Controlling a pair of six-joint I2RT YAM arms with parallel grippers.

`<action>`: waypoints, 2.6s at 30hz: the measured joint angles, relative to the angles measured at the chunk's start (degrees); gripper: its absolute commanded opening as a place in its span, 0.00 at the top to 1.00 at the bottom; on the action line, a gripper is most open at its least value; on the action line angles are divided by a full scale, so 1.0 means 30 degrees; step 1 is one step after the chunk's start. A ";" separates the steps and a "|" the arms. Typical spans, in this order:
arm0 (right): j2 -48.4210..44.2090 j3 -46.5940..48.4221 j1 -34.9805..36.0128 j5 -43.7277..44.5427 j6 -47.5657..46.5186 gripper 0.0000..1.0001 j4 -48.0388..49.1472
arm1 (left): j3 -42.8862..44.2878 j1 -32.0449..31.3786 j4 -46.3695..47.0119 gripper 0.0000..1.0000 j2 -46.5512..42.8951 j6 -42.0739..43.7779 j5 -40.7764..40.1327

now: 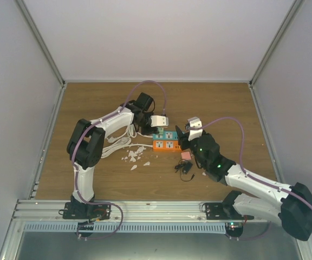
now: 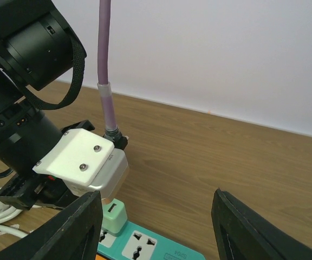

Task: Insert the plug

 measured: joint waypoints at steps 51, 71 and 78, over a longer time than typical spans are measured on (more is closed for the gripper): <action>0.0393 0.0204 -0.0007 0.0175 0.0146 0.26 -0.0211 | 0.2229 0.1173 0.4065 1.00 -0.3096 -1.6473 -0.3927; 0.0095 0.0240 -0.0007 0.2237 0.0787 0.25 -0.0342 | -0.9806 -0.3657 1.4112 1.00 -0.7482 -2.2243 -1.1198; 0.0109 0.0240 -0.0022 0.2404 0.0787 0.25 -0.0357 | -0.9814 -0.3927 1.5613 1.00 -0.6288 -2.2651 -1.2036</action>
